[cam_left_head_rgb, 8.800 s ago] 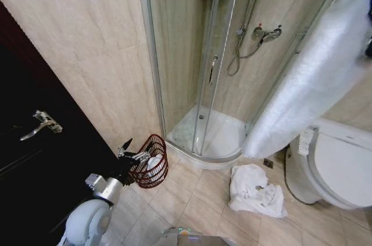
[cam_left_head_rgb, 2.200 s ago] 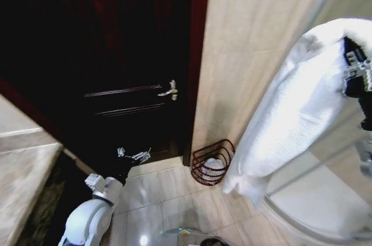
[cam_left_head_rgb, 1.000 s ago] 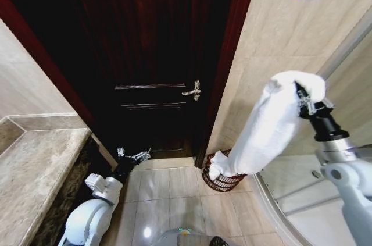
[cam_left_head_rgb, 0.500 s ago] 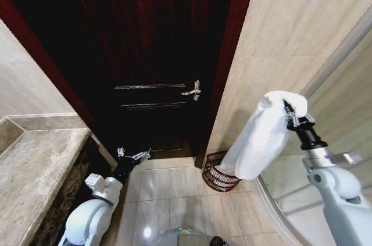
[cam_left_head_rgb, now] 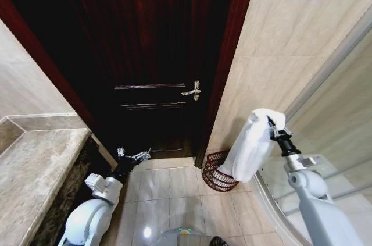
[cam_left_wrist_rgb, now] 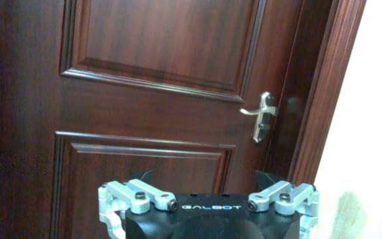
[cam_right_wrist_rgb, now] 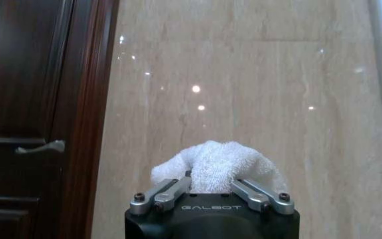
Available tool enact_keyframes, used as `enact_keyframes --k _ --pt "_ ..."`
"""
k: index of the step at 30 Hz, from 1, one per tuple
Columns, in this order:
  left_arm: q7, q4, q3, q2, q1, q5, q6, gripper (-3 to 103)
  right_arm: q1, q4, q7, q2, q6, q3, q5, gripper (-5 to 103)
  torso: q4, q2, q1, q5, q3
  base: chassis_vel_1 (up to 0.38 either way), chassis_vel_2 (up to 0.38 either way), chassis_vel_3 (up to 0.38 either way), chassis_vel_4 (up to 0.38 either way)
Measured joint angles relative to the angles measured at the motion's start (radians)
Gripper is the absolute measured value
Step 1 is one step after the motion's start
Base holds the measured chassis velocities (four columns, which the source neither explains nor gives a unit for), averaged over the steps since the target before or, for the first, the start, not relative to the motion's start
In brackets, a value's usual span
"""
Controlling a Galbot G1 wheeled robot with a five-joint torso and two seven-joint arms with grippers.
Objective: Discard the used towel into the hamper.
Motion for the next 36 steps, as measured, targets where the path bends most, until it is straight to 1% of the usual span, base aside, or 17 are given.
enact_keyframes --k 6,11,16,23,30,36 --pt "0.000 0.000 0.000 0.000 0.000 0.000 0.000 100 0.061 -0.046 0.002 0.004 0.001 -0.039 -0.011 7 0.0000 0.000 0.000 -0.0003 0.000 0.000 0.000 0.000 0.000" --pt "0.000 0.000 0.000 0.000 0.000 0.000 0.000 100 0.125 -0.095 0.008 -0.006 0.001 -0.067 -0.015 7 0.0002 0.000 0.000 -0.0001 0.000 0.000 0.000 0.000 0.000" --pt "0.000 0.000 0.000 0.000 0.000 0.000 0.000 100 0.142 -0.114 0.009 -0.008 -0.003 -0.080 -0.018 7 0.0001 0.000 0.000 -0.0002 0.000 0.000 0.000 0.000 0.000" --pt "0.000 0.000 0.000 0.000 0.000 0.000 0.000 100 0.143 -0.166 -0.001 0.016 0.012 -0.091 -0.038 7 0.0000 0.000 0.000 -0.0001 0.000 0.000 0.000 0.000 0.000" --pt "0.000 0.000 0.000 0.000 0.000 0.000 0.000 100 0.150 -0.256 -0.026 0.049 0.047 -0.098 -0.071 7 0.0000 0.000 0.000 0.0000 0.000 0.000 0.000 0.000 0.000" --pt "0.000 0.000 0.000 0.000 0.000 0.000 0.000 100 0.162 -0.313 -0.036 0.067 0.062 -0.102 -0.082 7 0.0001 0.000 0.000 -0.0001 0.000 0.000 0.000 0.000 0.000"
